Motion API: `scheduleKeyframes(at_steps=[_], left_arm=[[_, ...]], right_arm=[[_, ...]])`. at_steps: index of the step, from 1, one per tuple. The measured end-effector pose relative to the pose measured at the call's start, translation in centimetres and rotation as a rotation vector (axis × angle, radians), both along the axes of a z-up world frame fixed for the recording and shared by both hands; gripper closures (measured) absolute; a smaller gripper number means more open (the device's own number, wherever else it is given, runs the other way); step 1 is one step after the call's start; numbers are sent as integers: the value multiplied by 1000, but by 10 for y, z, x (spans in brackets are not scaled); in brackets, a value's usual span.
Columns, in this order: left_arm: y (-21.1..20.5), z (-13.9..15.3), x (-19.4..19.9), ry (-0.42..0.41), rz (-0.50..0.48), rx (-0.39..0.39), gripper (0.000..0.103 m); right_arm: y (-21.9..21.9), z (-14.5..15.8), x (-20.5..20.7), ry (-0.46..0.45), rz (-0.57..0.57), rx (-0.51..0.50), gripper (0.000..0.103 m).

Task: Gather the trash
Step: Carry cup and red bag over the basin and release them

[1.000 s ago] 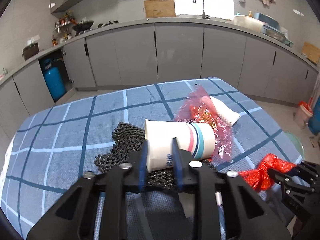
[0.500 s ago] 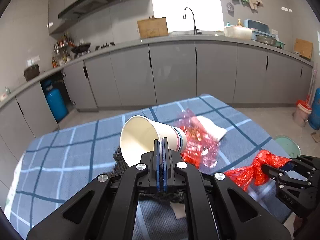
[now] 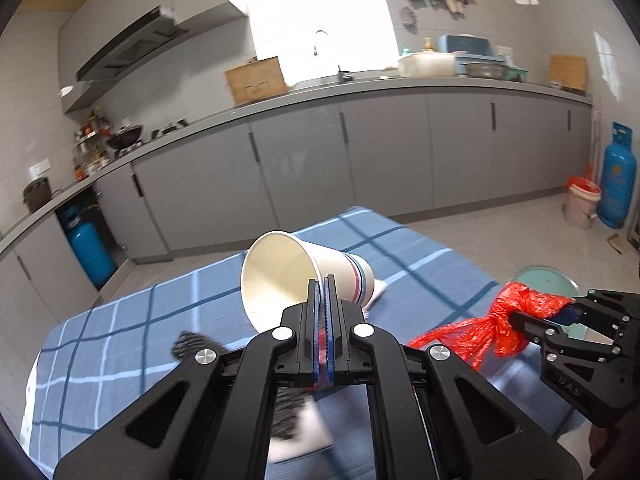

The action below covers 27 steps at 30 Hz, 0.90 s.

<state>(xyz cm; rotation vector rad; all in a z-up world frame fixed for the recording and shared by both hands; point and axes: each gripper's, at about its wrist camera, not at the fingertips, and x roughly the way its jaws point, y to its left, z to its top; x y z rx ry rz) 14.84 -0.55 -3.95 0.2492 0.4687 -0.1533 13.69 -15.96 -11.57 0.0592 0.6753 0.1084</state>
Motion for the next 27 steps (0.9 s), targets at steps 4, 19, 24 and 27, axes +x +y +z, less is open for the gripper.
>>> scheduleKeyframes(at_steps=[4, 19, 24, 27], left_arm=[[-32, 2, 0, -9, -69, -4, 99], [-149, -17, 0, 23, -296, -5, 99], [-177, -30, -1, 45, -344, 7, 99], [-197, -39, 2, 61, -368, 17, 99]], right_arm=[[-31, 1, -5, -6, -61, 7, 78], [-149, -18, -17, 26, -312, -7, 78], [-181, -32, -16, 59, -371, -22, 78], [-196, -43, -11, 79, -391, -26, 78]])
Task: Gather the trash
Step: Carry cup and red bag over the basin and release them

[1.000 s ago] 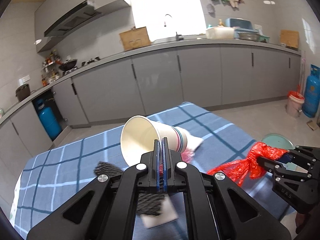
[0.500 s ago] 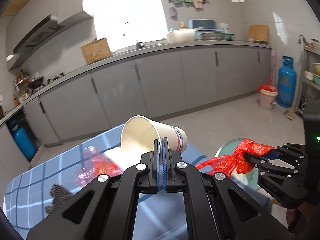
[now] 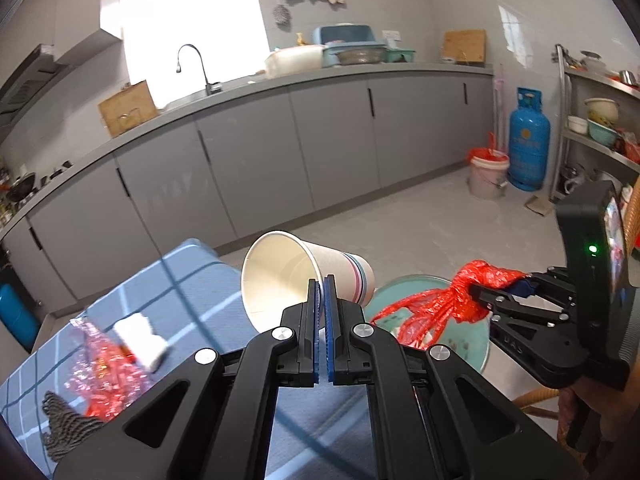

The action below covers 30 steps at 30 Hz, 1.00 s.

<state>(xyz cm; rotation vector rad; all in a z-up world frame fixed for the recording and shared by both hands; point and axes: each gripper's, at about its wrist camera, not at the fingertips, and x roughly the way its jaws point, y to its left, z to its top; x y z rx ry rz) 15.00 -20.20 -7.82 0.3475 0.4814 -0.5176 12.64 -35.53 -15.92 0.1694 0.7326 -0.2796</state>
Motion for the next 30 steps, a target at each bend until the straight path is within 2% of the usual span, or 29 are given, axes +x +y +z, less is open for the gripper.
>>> scheduleKeyframes(at_steps=[8, 9, 11, 12, 13, 14, 17, 21, 30], left_arm=[[-33, -26, 11, 59, -50, 34, 99], [-35, -30, 13, 72, -56, 36, 99], [-41, -37, 15, 91, -77, 42, 86], [-42, -40, 15, 89, -70, 47, 58], [-41, -41, 15, 81, -54, 47, 39], [-38, -41, 16, 73, -44, 41, 37], [-31, -41, 20, 87, -32, 42, 37], [-19, -36, 25, 85, 2, 35, 32], [11, -24, 27, 63, 85, 36, 30]], right_arm=[[-26, -32, 14, 37, -34, 13, 77], [-29, -37, 16, 40, -36, 21, 74], [-34, -45, 18, 42, -38, 41, 68], [-35, -48, 18, 37, -38, 47, 50], [-37, -51, 18, 37, -43, 47, 42], [-39, -54, 19, 40, -49, 50, 36], [-41, -59, 18, 52, -58, 58, 37], [-42, -61, 15, 46, -72, 74, 27], [-32, -54, 12, 45, -65, 80, 24]])
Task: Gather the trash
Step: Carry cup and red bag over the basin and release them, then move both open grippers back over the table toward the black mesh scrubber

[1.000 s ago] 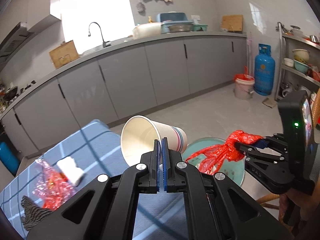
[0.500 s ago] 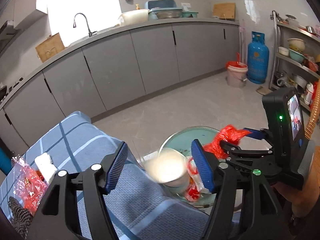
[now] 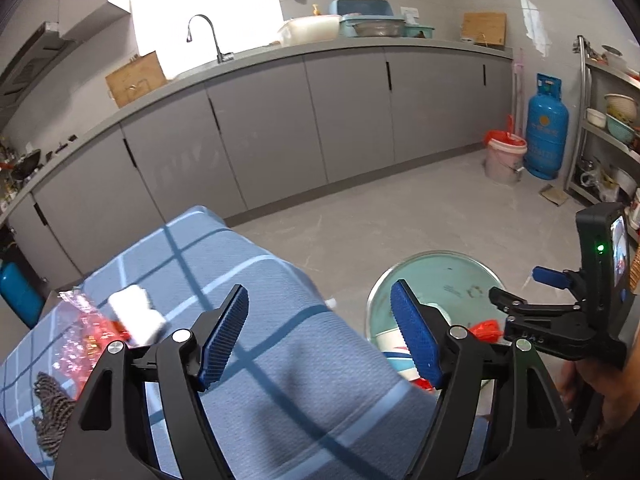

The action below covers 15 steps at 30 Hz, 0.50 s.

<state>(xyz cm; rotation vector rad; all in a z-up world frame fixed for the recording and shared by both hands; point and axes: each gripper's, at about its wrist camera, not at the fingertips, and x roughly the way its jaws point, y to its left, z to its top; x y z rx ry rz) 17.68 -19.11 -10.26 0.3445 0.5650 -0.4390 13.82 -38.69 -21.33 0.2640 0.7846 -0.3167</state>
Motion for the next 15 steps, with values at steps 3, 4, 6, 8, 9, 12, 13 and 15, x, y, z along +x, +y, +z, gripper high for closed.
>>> scheduleKeyframes(at_steps=[3, 4, 6, 8, 9, 12, 13, 15], left_arm=[[11, 4, -2, -7, 25, -1, 23], [16, 5, -3, -14, 39, 1, 22], [24, 7, -4, -15, 56, 0, 22], [34, 8, -4, -11, 80, -1, 22], [39, 9, -4, -9, 91, -2, 22], [57, 11, -4, -8, 131, -4, 22], [63, 12, -4, -10, 143, -5, 22], [77, 16, -4, -15, 173, -9, 22]], right_arm=[[9, 6, 0, -7, 12, -1, 23], [10, 7, 0, -9, 17, 1, 23], [19, 11, 2, -15, 32, 6, 22], [28, 15, 3, -20, 52, 7, 22], [35, 17, 5, -22, 66, 5, 22], [54, 24, 9, -30, 102, -3, 22], [58, 26, 10, -32, 112, -4, 22], [69, 30, 13, -36, 132, -10, 21]])
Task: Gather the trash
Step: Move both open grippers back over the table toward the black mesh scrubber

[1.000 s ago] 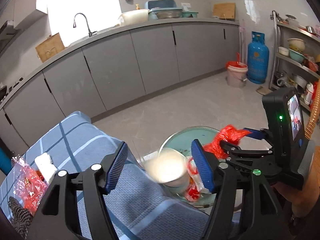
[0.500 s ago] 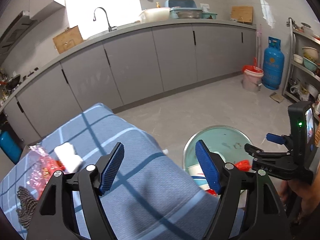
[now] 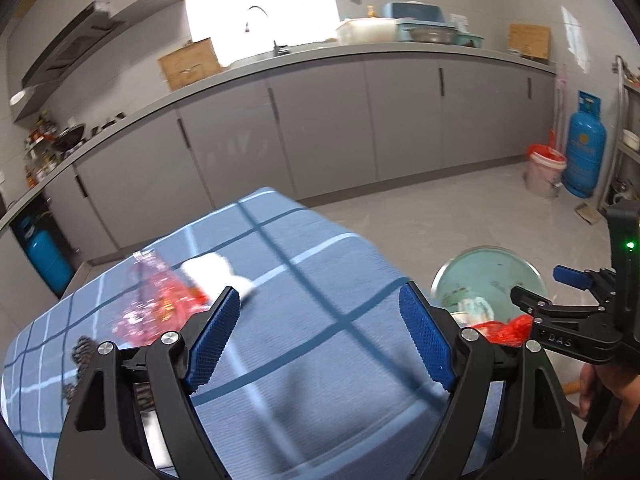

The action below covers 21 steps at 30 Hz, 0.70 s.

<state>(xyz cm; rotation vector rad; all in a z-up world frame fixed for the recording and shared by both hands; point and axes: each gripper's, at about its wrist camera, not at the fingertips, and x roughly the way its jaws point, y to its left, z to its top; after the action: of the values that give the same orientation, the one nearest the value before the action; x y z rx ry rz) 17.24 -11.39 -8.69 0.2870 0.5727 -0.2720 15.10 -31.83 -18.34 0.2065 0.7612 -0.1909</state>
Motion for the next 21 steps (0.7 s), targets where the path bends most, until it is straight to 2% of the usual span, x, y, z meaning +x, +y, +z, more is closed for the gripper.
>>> scheduleKeyframes(at_steps=[6, 10, 13, 17, 21], left_arm=[[44, 5, 0, -12, 101, 5, 22], [77, 11, -4, -40, 169, 34, 21], [112, 14, -6, -64, 250, 70, 17], [167, 10, -8, -29, 382, 106, 17], [215, 1, -9, 19, 500, 106, 17]], right_arm=[[32, 12, 9, -13, 63, -14, 20], [52, 20, 12, -21, 99, -22, 19], [67, 26, 12, -37, 125, -28, 15], [86, 28, 14, -43, 161, -31, 15], [107, 28, 20, -42, 200, -27, 14]])
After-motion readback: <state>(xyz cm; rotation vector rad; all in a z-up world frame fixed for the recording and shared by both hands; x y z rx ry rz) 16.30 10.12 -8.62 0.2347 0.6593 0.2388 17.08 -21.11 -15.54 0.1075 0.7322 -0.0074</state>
